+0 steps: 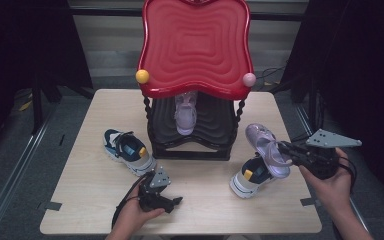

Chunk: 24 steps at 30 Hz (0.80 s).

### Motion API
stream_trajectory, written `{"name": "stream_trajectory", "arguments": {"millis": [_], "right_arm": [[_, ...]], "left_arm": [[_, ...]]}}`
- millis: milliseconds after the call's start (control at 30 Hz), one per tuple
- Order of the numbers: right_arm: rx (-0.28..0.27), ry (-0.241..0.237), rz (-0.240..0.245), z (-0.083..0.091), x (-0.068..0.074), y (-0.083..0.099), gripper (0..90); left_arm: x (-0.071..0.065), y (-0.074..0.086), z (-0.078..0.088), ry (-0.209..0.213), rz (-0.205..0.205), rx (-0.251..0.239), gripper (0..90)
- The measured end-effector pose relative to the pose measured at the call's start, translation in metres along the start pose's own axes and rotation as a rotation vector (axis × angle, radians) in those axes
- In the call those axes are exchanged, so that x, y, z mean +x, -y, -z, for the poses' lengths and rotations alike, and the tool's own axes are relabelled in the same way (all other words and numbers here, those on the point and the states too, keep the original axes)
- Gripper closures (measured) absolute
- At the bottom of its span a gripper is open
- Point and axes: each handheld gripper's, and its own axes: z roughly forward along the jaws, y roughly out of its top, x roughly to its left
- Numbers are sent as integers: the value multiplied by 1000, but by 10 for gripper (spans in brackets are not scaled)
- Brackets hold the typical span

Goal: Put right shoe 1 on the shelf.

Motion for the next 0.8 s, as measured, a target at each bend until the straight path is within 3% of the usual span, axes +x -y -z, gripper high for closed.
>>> {"name": "stream_trajectory", "arguments": {"millis": [300,800], "right_arm": [[-12,-55,33,11,20,3,842],[-11,-98,57,23,35,11,843]], "left_arm": [[0,0,0,-1,1,0,151],[0,0,0,-1,1,0,151]]}}
